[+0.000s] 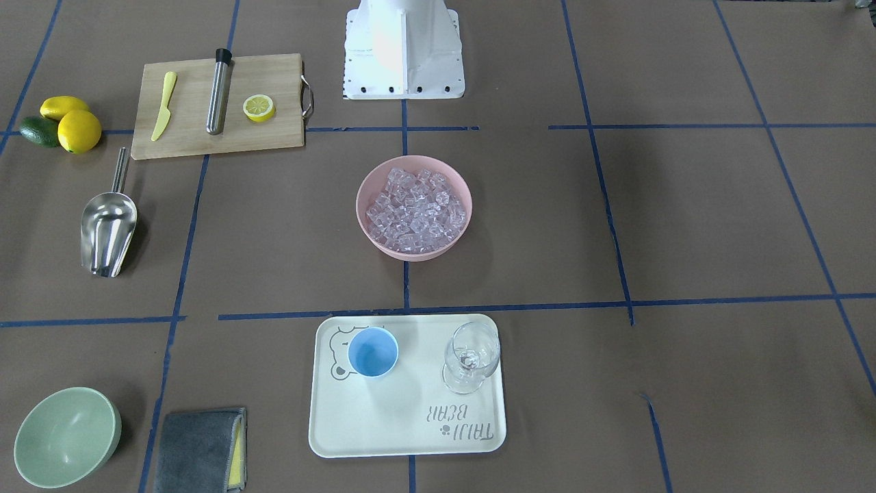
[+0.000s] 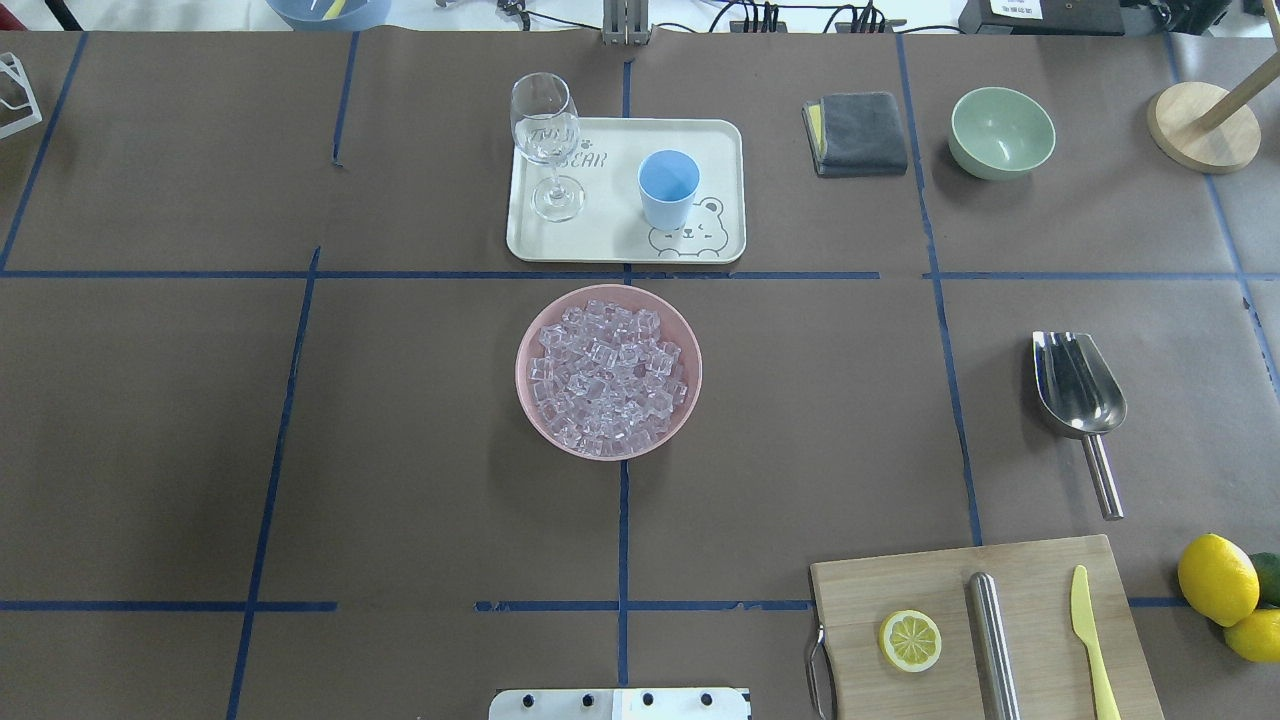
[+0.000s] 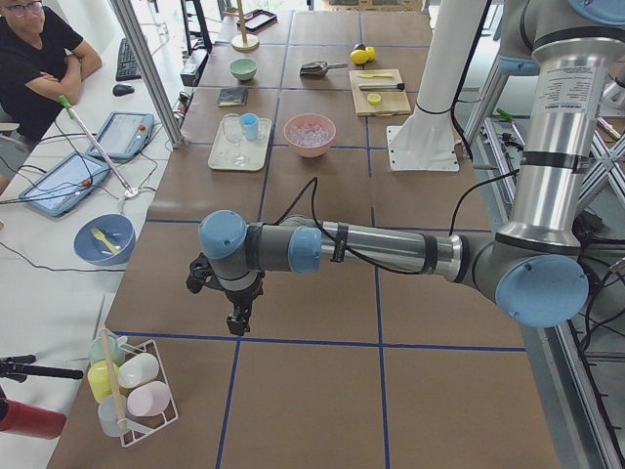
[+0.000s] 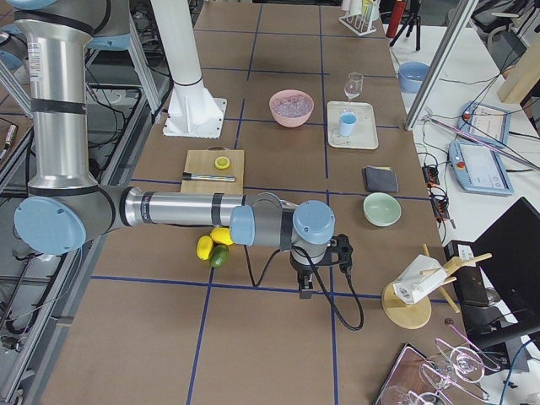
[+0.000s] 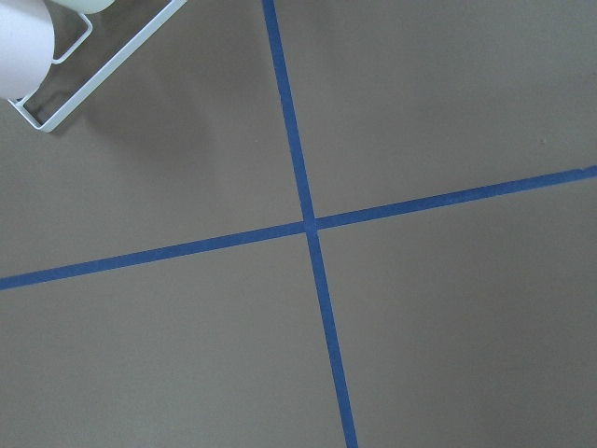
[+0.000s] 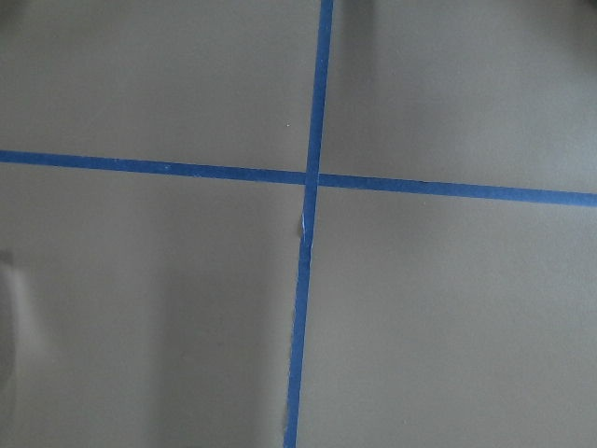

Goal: Put ice in cup with scoop
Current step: 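Raise both arms from rest toward the table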

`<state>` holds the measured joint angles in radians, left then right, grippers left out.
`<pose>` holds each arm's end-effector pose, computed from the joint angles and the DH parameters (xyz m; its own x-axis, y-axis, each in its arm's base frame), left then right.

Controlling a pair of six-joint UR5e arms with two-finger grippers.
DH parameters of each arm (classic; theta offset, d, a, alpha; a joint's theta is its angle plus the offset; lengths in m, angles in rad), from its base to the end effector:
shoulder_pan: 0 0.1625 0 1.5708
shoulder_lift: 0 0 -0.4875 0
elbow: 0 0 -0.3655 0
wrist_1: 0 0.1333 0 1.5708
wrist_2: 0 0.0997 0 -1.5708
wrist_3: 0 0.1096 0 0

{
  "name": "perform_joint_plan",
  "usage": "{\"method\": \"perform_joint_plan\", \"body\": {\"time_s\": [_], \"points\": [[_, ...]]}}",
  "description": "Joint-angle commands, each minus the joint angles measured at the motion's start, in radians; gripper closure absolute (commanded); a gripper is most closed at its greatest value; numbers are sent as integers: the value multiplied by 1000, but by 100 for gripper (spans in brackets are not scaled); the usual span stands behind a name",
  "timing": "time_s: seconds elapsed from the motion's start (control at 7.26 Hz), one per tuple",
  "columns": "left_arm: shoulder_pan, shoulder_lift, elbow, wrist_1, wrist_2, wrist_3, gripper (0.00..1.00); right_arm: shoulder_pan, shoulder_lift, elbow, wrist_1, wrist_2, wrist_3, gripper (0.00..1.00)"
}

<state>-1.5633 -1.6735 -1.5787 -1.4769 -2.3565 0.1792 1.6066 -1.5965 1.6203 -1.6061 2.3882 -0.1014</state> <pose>-0.0519 -0.5146 0.6829 0.6941 0.1951 -0.6929 -0.1334 0.9808 0.1425 0.0695 -0.4495 0.7173 0.6835 -0.0685 0.7267 0.0336 0.9975 0.0624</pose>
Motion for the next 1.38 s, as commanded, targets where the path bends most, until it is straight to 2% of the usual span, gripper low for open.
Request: {"method": "perform_joint_plan", "body": {"time_s": [0.0,0.14,0.41,0.55,0.69,0.83,0.96,1.24], "points": [[2,-9,-10,-3,-3,0,0,0,7,0,0,-1,2,0],[3,-11,-39,-19,-7,8,0,0,9,7,2,3,5,0],[31,-6,-76,-211,-12,5,0,-20,35,30,78,9,14,0],[82,-8,-89,-274,-10,11,0,-63,46,109,90,-1,81,0],[186,-8,-101,-368,-10,8,0,-82,82,162,89,-10,110,0],[312,-9,-113,-451,2,0,0,-114,82,167,86,-6,114,0],[397,-32,-119,-456,0,-12,0,-170,81,167,84,0,156,0],[533,-144,-109,-491,2,-75,0,-253,73,182,92,-9,306,0]]}}
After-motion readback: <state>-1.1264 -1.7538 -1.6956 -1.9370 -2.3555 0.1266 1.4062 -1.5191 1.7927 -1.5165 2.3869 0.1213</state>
